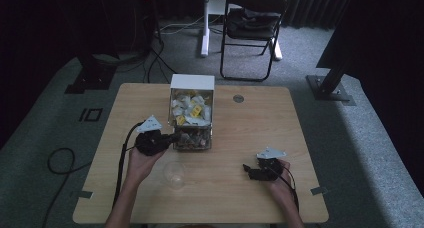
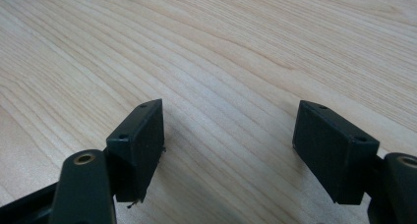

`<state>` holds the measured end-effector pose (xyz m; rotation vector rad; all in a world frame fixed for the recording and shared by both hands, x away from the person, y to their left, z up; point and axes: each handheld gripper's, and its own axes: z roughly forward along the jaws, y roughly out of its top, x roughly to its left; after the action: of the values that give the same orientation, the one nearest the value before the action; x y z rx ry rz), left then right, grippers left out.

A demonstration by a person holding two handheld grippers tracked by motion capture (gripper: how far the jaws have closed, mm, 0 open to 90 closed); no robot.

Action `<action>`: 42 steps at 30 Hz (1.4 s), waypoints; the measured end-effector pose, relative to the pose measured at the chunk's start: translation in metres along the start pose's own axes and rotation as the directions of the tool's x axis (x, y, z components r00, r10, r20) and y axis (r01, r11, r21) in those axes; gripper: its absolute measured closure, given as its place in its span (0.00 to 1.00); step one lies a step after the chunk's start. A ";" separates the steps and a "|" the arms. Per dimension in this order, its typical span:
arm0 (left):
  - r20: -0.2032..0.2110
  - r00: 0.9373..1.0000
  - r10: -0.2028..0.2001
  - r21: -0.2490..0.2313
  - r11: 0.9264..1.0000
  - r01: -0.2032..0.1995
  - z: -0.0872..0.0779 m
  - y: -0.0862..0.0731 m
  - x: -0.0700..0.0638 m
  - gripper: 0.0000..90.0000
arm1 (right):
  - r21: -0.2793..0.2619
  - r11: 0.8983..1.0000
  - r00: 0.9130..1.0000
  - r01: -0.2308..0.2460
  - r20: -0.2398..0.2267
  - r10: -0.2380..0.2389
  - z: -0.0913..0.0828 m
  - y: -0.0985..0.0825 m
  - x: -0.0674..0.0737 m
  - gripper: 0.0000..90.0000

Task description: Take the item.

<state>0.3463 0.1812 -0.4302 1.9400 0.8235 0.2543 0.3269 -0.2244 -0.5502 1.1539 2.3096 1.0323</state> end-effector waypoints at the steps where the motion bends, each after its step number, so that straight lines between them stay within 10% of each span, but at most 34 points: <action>1: 0.000 1.000 0.000 0.000 1.000 0.000 -0.001 0.000 0.000 1.00 | 0.000 1.000 1.000 0.000 0.000 0.000 0.000 0.000 0.000 0.31; 42: 0.015 1.000 0.011 -0.026 1.000 -0.011 -0.028 -0.003 -0.007 1.00 | 0.001 1.000 1.000 0.000 -0.001 0.000 0.000 0.000 0.000 0.31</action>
<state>0.3252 0.1973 -0.4179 1.9202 0.7958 0.2550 0.3269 -0.2244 -0.5502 1.1536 2.3110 1.0322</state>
